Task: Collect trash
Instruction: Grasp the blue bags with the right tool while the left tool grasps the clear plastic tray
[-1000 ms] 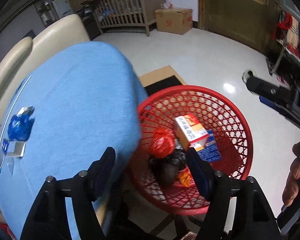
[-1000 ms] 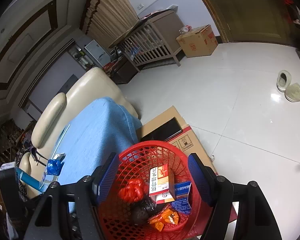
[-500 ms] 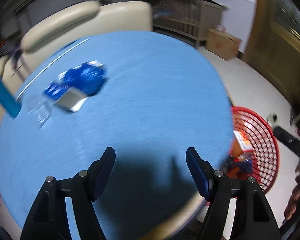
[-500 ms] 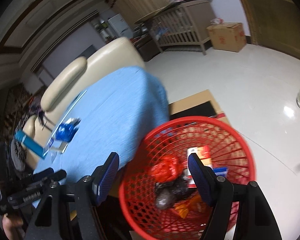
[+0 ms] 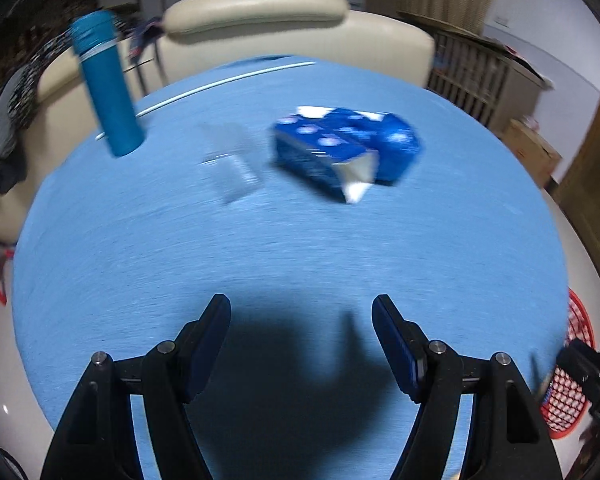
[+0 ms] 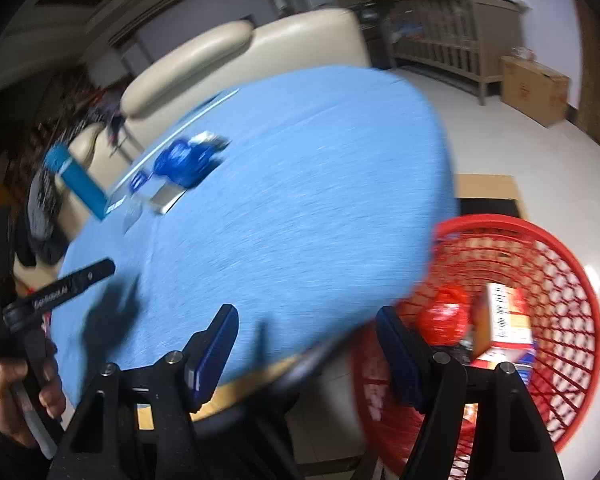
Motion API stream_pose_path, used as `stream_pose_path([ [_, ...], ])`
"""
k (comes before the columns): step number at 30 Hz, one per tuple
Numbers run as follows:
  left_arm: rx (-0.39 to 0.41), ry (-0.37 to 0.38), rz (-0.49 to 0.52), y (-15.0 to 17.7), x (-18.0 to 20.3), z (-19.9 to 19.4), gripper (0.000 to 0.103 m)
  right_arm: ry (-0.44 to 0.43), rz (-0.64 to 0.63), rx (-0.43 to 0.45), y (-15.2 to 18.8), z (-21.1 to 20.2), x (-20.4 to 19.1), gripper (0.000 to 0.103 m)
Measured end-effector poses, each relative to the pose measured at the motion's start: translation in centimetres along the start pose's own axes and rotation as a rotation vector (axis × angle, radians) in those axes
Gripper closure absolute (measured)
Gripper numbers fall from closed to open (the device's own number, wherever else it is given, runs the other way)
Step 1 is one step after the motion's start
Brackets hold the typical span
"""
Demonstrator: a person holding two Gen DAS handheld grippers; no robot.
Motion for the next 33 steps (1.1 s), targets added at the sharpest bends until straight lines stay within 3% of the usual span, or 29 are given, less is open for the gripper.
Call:
stream_pose_path([
  [7,0.000,-0.047,-0.110,0.4,-5.3,1.7,0.029,0.003,-0.132,-0.037,-1.7,3.3,-5.0,0.028],
  [12,-0.019,-0.044,-0.150,0.9,-7.0,2.9,0.029,-0.035,-0.165,-0.018,-6.1,5.7,-8.6,0.028],
  [20,0.009,-0.050,-0.099,0.3,-6.4,2.9,0.028,-0.103,-0.158,-0.003,-14.4,11.0,-13.9,0.028],
  [24,0.007,-0.027,-0.106,-0.1,-6.7,3.1,0.028,-0.129,-0.130,-0.054,-17.0,14.8,-15.2,0.028],
  [29,0.030,-0.002,-0.142,-2.2,-7.4,3.0,0.027,-0.177,-0.142,-0.158,-16.8,19.1,-16.3,0.028],
  [31,0.038,0.010,-0.153,-3.6,-7.5,3.3,0.027,-0.211,-0.147,-0.164,-16.5,19.7,-16.4,0.037],
  [33,0.045,0.012,-0.169,-5.2,-7.7,3.9,0.027,-0.224,-0.174,-0.148,-16.3,19.4,-16.6,0.053],
])
Point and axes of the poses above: each gripper's, at about its wrist camera, not at the fingertips, and z roughly the way its jaws point, x to its right, y to its underside, the point moved 5 cm from there along z, roughly the way its jaws point, and after that the axes turned 4 degrees about z, right-handed, at the moved point
